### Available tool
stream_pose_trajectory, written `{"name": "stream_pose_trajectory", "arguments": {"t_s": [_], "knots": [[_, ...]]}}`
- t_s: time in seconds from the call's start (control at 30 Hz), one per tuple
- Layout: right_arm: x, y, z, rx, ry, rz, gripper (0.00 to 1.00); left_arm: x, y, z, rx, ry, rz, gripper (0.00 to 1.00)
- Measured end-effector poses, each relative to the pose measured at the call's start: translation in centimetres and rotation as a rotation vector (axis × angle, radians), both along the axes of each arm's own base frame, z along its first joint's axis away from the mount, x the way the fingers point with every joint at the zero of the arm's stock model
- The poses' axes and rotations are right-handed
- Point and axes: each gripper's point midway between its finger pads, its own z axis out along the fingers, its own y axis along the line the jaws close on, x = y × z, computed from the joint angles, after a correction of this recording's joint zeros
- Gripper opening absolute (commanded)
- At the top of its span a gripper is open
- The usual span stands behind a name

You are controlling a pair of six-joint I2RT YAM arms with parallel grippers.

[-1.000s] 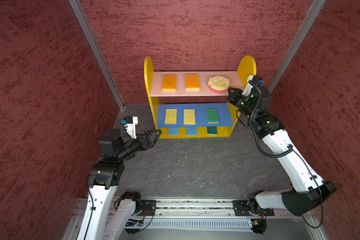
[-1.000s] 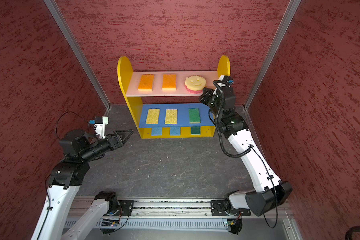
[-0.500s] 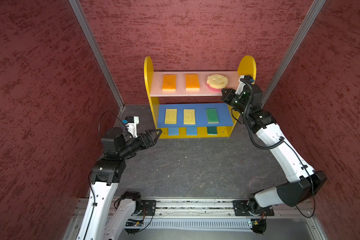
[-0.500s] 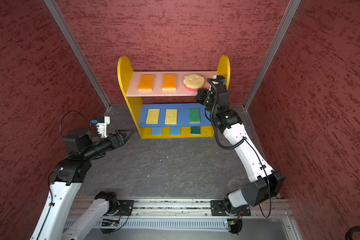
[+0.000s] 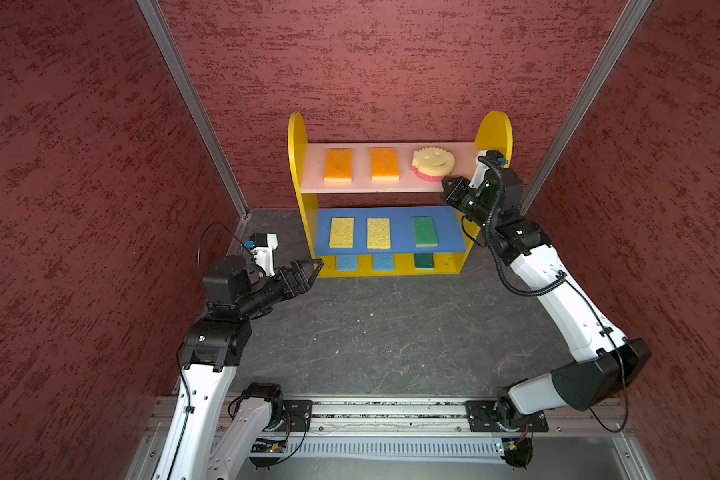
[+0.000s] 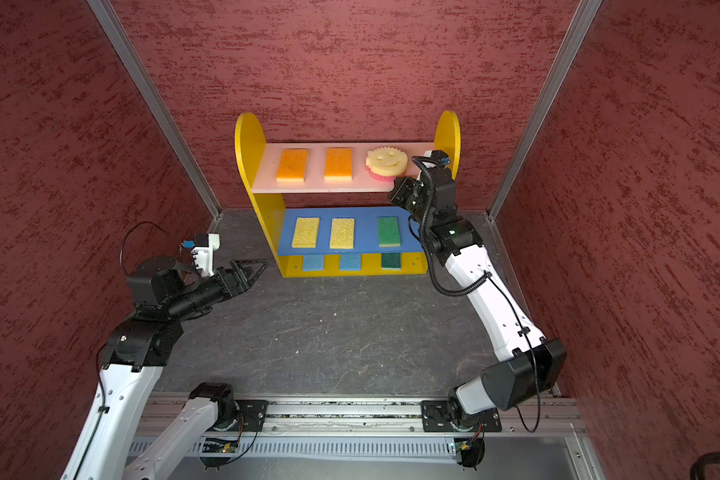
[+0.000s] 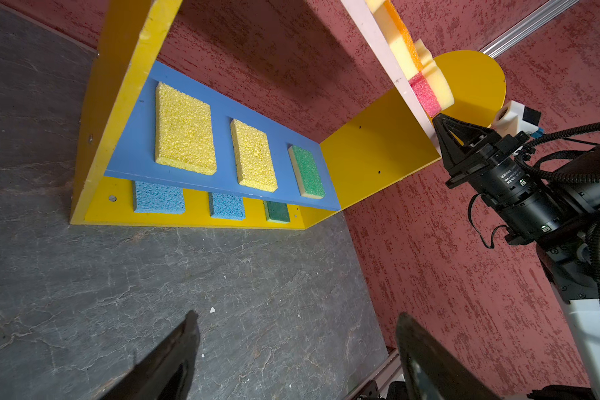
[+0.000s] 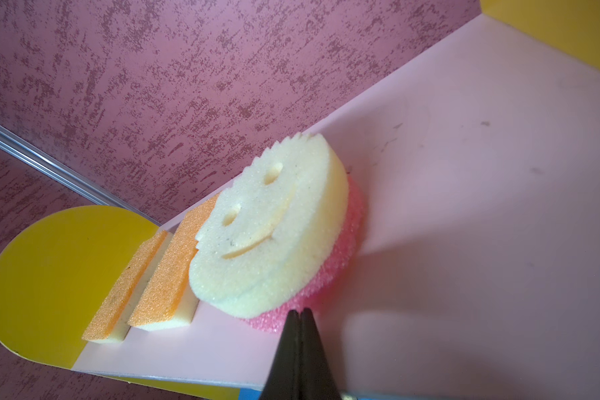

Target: Place and organize the cleaning sponges onto the shelf

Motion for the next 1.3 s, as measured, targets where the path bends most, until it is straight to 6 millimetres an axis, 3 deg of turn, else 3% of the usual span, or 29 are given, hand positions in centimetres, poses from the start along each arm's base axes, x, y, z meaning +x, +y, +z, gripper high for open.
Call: {"name": "stream_pose_trajectory", "arguments": {"t_s": [0.07,0.2,0.27,0.33,0.47,0.5,0.7,0.9,1.13,1.3], "knots": [[-0.9,-0.3,0.3,-0.002,-0.003,0.000,0.02,-0.1,0.1,-0.1,0.007,-0.002,0.004,0.89],[-4.2,-1.7,1.6,-0.005,-0.044,-0.006,0.19,-0.3,0.4,-0.4,0.029,0.002,0.017,0.91],[-6.2,-2.6,2.2,-0.010,-0.074,-0.011,0.32,-0.3,0.6,-0.4,0.043,-0.001,0.029,1.00],[-8.1,-3.5,2.6,-0.022,-0.104,-0.025,0.50,-0.1,1.0,-0.2,0.061,-0.014,0.045,0.99],[-10.9,-5.7,2.3,-0.058,-0.143,-0.083,0.75,0.4,2.2,0.1,0.104,-0.037,0.115,0.99],[-11.3,-6.2,1.7,-0.072,-0.141,-0.102,0.98,0.4,2.6,0.1,0.114,-0.044,0.138,0.99],[-12.6,-9.1,-4.5,-0.201,-0.073,-0.219,0.99,0.5,6.8,1.0,0.166,-0.122,0.389,0.99],[-13.7,-11.6,-10.4,-0.311,-0.039,-0.320,0.99,-0.3,9.7,0.2,0.153,-0.255,0.571,1.00],[-12.8,-13.1,-15.8,-0.422,-0.009,-0.405,0.99,1.6,10.4,-5.0,0.218,-0.283,0.602,0.99],[-11.2,-13.0,-19.4,-0.551,-0.014,-0.408,0.99,3.3,10.2,-5.8,0.334,-0.287,0.565,0.99]]}}
